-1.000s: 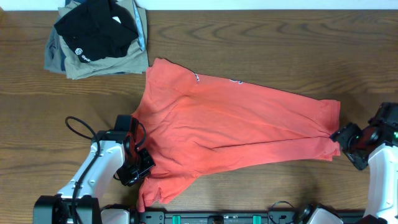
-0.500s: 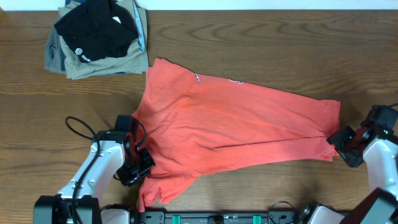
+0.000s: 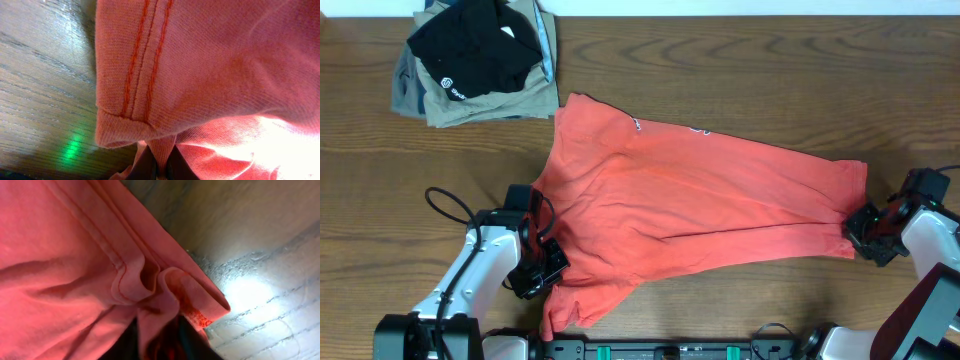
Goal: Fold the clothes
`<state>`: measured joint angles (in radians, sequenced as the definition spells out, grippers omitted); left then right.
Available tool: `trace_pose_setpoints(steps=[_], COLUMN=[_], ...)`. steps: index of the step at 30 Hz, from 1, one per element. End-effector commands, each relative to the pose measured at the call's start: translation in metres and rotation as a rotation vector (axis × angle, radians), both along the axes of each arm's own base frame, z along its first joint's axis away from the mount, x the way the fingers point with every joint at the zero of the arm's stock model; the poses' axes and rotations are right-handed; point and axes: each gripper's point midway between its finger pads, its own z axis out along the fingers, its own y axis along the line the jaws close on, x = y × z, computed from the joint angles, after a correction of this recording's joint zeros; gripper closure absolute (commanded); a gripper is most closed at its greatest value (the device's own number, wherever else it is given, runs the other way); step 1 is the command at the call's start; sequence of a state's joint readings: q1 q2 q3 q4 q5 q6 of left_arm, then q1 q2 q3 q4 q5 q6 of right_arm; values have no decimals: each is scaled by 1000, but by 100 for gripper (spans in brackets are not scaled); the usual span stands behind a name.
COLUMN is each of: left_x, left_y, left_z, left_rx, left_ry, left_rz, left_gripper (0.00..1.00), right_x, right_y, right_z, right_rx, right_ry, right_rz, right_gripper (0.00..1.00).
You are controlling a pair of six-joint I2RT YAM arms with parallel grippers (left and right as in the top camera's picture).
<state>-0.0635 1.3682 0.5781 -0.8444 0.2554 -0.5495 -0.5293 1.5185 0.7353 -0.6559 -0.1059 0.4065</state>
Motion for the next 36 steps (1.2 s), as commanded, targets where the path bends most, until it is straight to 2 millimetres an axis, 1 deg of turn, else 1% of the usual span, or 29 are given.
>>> trace_pose_setpoints(steps=[1, 4, 7, 13, 17, 22, 26, 29, 36], left_x=[-5, -5, -5, -5, -9, -17, -17, -12, 4], left_y=[2, 2, 2, 2, -1, -2, -2, -2, -3], left_z=[-2, -2, -2, -2, 3, 25, 46, 64, 101], left_rx=[13, 13, 13, 11, -13, -20, -22, -24, -31], left_ry=[16, 16, 16, 16, 32, 92, 68, -1, -212], left_rz=[-9, -9, -9, -14, -47, -58, -63, -63, -65], left_gripper=[93, 93, 93, 93, 94, 94, 94, 94, 94], right_x=[-4, -5, -5, -9, -21, -43, -51, -57, -58], right_y=[-1, -1, -1, 1, 8, 22, 27, 30, 30], right_z=[-3, -2, 5, 33, 45, 59, 71, 83, 105], right_rx=[10, 7, 6, 9, 21, 44, 36, 19, -41], right_ry=[8, 9, 15, 18, 37, 77, 63, 31, -70], right_rz=[-8, -4, -3, -3, -3, -3, -12, -22, -33], right_gripper=[83, 88, 99, 99, 99, 99, 99, 99, 99])
